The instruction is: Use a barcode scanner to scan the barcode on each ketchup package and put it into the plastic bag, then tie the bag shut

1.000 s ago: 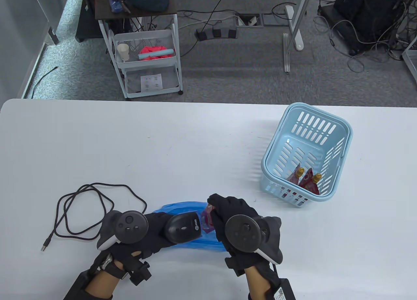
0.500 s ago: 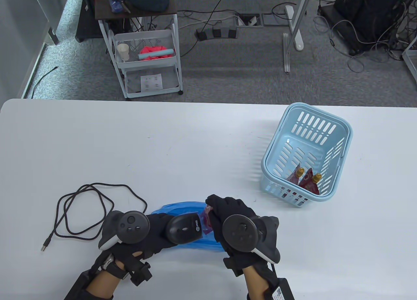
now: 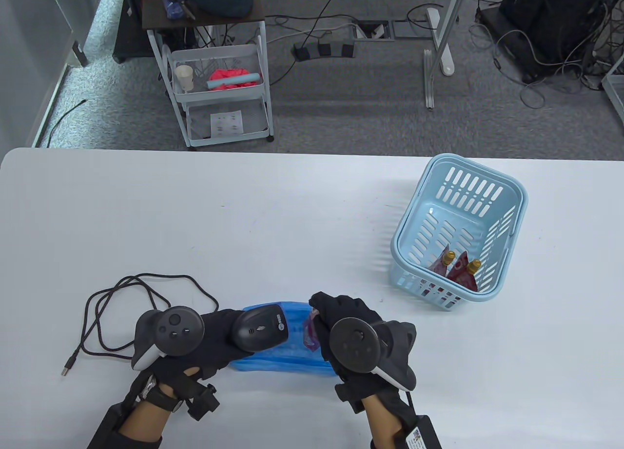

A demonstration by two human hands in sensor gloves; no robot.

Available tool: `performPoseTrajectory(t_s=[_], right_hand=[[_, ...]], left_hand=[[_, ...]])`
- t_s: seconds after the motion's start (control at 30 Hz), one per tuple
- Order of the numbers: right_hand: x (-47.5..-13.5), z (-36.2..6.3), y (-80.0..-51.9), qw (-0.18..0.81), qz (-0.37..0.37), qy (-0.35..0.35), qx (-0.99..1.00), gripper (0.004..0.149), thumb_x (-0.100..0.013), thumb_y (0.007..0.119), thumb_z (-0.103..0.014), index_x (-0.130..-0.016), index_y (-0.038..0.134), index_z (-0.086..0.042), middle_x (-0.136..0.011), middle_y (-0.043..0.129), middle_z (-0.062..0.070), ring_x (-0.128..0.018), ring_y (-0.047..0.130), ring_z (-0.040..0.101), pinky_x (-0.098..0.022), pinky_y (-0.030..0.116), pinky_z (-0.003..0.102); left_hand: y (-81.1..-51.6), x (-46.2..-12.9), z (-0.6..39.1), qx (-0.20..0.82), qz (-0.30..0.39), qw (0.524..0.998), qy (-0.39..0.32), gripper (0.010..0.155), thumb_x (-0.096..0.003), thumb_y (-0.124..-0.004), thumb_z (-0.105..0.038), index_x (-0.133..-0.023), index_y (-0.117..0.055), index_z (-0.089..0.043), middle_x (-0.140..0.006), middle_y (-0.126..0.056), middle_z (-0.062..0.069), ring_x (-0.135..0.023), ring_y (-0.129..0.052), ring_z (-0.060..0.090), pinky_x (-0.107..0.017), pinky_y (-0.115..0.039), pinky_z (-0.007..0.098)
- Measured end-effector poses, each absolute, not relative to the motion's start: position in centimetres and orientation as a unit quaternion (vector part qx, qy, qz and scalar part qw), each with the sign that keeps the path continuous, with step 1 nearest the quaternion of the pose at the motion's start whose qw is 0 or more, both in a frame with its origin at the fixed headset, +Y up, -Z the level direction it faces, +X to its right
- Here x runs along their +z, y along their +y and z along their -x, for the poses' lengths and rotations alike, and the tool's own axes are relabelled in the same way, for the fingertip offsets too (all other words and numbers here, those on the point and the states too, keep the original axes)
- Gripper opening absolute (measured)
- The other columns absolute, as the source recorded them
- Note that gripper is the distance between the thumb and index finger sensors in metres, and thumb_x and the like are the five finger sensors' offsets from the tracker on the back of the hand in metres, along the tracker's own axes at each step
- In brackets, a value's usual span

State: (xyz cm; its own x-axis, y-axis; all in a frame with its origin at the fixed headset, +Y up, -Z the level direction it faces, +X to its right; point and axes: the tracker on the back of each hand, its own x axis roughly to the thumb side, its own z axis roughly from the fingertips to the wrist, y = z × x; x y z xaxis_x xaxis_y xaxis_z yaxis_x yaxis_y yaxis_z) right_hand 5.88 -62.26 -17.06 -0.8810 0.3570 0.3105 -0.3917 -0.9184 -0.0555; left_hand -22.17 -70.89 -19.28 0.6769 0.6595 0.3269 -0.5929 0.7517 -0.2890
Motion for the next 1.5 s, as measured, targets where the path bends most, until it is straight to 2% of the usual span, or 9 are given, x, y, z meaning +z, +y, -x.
performPoseTrajectory(t_s=[1.0, 1.5], right_hand=[[-18.3, -5.9, -66.2, 0.111, -0.115, -0.021, 0.987, 0.044, -0.052, 0.082, -0.026, -0.093, 0.075, -0.013, -0.078, 0.088, 0.018, -0.059, 0.091, 0.035, -0.037, 0.08, 0.039], [-18.7, -6.0, -66.2, 0.118, -0.113, 0.003, 0.987, 0.044, -0.053, 0.08, -0.028, -0.095, 0.075, -0.017, -0.081, 0.087, 0.016, -0.062, 0.089, 0.034, -0.038, 0.08, 0.039]], left_hand=[[-70.7, -19.7, 23.6, 0.363, 0.086, 0.91, -0.183, 0.051, -0.0434, -0.089, -0.049, -0.089, -0.084, -0.025, -0.085, -0.09, -0.002, -0.066, -0.099, 0.029, -0.062, -0.077, 0.054], [-71.0, -19.9, 23.7, 0.36, 0.095, 0.911, -0.178, 0.051, -0.0433, -0.089, -0.049, -0.089, -0.084, -0.025, -0.085, -0.09, -0.002, -0.067, -0.099, 0.029, -0.062, -0.077, 0.053]])
